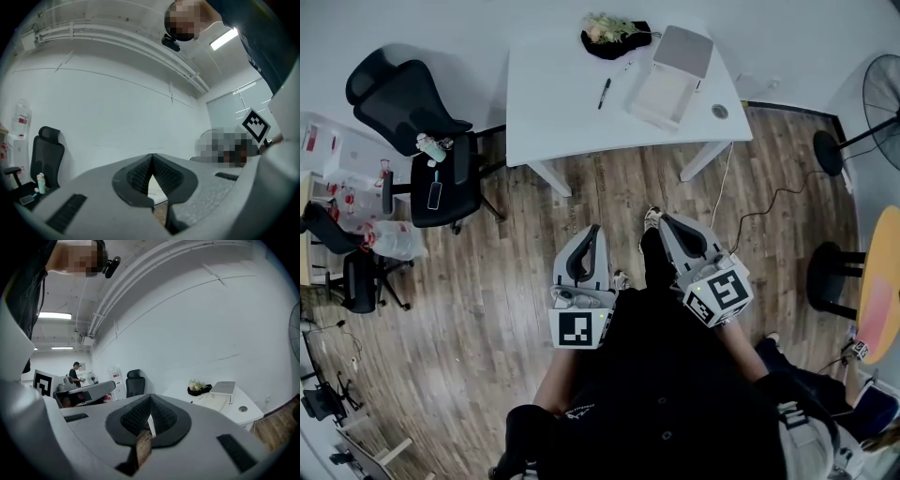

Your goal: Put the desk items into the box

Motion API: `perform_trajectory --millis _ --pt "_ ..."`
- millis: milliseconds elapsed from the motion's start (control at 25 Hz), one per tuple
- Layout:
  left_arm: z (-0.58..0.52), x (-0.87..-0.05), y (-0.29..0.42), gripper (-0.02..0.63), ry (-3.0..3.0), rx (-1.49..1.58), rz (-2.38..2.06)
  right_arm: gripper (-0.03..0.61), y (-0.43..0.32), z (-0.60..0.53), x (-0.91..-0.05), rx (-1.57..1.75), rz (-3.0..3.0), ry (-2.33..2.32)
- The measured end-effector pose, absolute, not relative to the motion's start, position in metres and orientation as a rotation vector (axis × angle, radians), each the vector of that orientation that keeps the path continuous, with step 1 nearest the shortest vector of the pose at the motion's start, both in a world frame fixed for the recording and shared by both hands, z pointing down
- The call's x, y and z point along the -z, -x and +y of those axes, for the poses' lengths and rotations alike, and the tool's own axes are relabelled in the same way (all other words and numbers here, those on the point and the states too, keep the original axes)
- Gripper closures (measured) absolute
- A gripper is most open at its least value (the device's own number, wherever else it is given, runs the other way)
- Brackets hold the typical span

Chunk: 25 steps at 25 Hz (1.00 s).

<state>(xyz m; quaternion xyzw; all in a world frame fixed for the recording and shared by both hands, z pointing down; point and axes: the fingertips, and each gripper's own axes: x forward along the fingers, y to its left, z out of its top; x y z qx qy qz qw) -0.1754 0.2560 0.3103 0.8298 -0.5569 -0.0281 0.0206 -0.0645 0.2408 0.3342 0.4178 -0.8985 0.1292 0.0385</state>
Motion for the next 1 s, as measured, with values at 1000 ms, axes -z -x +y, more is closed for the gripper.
perform_trajectory --millis 1000 --pt "0.055 -0.308 0.167 0.607 -2.409 0.016 -1.953 0.58 0.075 0.021 -0.337 -0.439 -2.871 -0.956"
